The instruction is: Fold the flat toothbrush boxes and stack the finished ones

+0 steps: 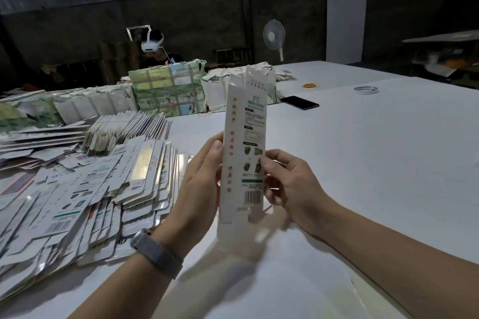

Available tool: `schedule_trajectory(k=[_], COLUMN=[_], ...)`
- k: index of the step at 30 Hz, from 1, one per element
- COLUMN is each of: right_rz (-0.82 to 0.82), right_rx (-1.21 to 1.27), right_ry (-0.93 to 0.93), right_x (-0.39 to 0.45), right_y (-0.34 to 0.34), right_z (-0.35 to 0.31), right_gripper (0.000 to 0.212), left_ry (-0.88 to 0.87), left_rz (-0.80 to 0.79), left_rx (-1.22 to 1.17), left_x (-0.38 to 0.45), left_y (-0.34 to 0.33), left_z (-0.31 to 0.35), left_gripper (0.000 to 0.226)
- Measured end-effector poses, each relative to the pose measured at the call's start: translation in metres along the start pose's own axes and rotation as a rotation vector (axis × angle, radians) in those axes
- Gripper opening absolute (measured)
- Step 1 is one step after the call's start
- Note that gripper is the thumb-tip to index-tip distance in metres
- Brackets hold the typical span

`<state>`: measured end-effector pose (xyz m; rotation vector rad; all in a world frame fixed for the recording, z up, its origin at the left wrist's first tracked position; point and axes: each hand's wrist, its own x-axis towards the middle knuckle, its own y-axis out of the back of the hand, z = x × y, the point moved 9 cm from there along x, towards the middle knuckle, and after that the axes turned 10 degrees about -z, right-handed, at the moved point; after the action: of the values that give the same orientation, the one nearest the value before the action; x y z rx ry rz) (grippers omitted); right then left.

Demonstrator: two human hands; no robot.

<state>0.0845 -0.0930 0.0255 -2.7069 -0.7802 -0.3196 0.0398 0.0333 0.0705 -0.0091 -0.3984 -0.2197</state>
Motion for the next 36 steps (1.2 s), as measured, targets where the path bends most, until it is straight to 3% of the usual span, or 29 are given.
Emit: schedule_trajectory(k=[2, 6, 10, 12, 15, 19, 21, 23, 28, 31, 36], right_rz=[0.002, -0.002, 0.007, 0.071, 0.138, 0.112, 0.089, 0.035, -0.075, -0.091, -0.117], right_rx=[-0.018, -0.161, -0.166, -0.303, -0.581, -0.647, -0.596, -0.458, -0.075, -0.149, -0.235], right_ry=[-0.009, -0.018, -0.044, 0.003, 0.059, 0.054, 0.005, -0.027, -0.048, -0.058, -0.07], right_x=[-0.001, -0.002, -0.005, -0.006, -0.006, -0.008, -0.009, -0.008, -0.01, -0.011, -0.008], right_y=[0.003, 0.004, 0.005, 0.008, 0.011, 0.003, -0.003, -0.01, -0.022, -0.022, -0.022], right_z=[0.0, 0.002, 0.006, 0.002, -0.004, -0.004, 0.002, 0.009, 0.002, -0.001, 0.005], right_gripper=[0.026, 0.005, 0.013, 0.02, 0.032, 0.028, 0.046, 0.043, 0.038, 0.031, 0.026], left_ry=[0.076, 0.267, 0.337, 0.343, 0.368, 0.374, 0.343, 0.297, 0.263, 0.286, 0.32], left_rz=[-0.048, -0.044, 0.027, 0.034, -0.003, -0.097, -0.117, -0.085, 0.022, 0.056, 0.1], left_rx=[-0.099, -0.283, -0.31, -0.338, -0.387, -0.514, -0.463, -0.373, -0.33, -0.296, -0.224], left_x=[-0.001, -0.007, -0.01, -0.011, -0.011, -0.01, -0.006, -0.001, 0.001, 0.0, -0.003], left_y=[-0.006, -0.011, -0.005, -0.007, -0.012, -0.021, -0.022, -0.021, -0.011, -0.004, -0.001], left_z=[-0.011, -0.041, -0.059, -0.064, -0.07, -0.069, -0.07, -0.073, -0.085, -0.09, -0.093], left_gripper=[0.043, 0.059, 0.049, 0.047, 0.057, 0.07, 0.061, 0.05, 0.073, 0.081, 0.062])
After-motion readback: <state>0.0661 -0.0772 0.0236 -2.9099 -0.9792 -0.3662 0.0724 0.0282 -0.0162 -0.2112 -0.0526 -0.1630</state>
